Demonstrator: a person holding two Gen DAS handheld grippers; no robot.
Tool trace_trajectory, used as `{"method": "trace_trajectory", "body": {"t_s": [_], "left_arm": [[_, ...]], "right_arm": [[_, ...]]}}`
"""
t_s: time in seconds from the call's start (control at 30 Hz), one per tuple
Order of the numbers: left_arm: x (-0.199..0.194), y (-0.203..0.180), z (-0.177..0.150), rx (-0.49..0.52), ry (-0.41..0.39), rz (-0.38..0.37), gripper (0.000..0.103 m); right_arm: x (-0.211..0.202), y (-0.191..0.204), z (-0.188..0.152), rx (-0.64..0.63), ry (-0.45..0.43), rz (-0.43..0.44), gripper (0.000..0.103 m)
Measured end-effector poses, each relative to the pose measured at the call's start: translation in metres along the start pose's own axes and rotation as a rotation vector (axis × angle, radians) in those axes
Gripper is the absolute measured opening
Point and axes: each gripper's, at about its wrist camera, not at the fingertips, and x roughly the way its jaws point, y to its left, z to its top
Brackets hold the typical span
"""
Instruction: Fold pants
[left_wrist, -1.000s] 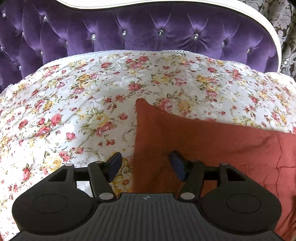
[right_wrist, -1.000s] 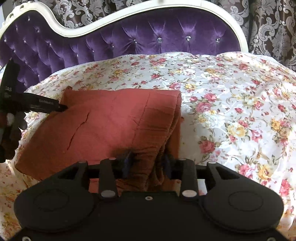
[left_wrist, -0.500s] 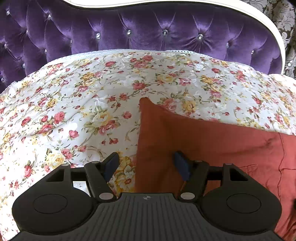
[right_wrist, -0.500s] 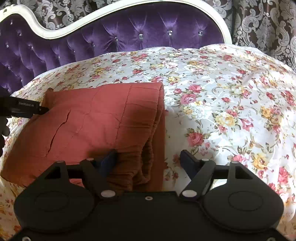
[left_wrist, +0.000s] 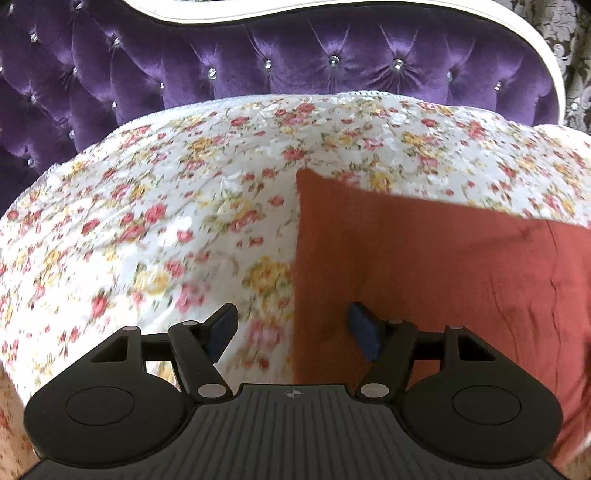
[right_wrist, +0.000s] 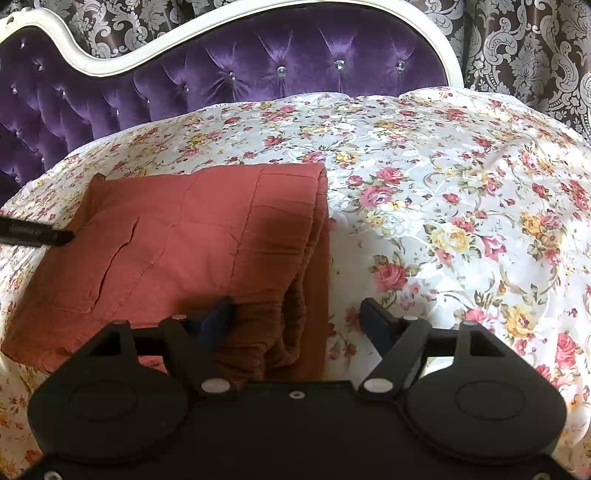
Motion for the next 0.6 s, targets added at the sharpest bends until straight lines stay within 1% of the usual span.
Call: {"method": "trace_trajectory", "body": {"t_s": [0.17,0.3,0.5,0.57,0.6], "left_arm": [[-0.02,0.003,-0.034,0.009,-0.022,-0.015,0.065],[-0.033,0.007,-0.056,-0.026,-0.027,-0.057,0.066],[-0.029,0.01,-0.058,-0.083,-0.009,-0.069,0.067],[-0.027,0.011,-0.057,-0.086,-0.004,-0.064,0.07],[-0.026,0.012,-0.058,-0.085,-0.003,-0.062,0.072]], "right_arm": [[0.0,0.0,0.0,0.001,0.0,-0.001,0.076],[0.0,0.0,0.0,0.001,-0.001,-0.001,0.076],[0.0,0.0,0.0,0.005,-0.002,0.003,0.076],[0.0,0.0,0.0,0.001,-0.001,0.009,0.077],[-0.001,-0.001,0.001,0.001,-0.001,0.019,0.074]]}}
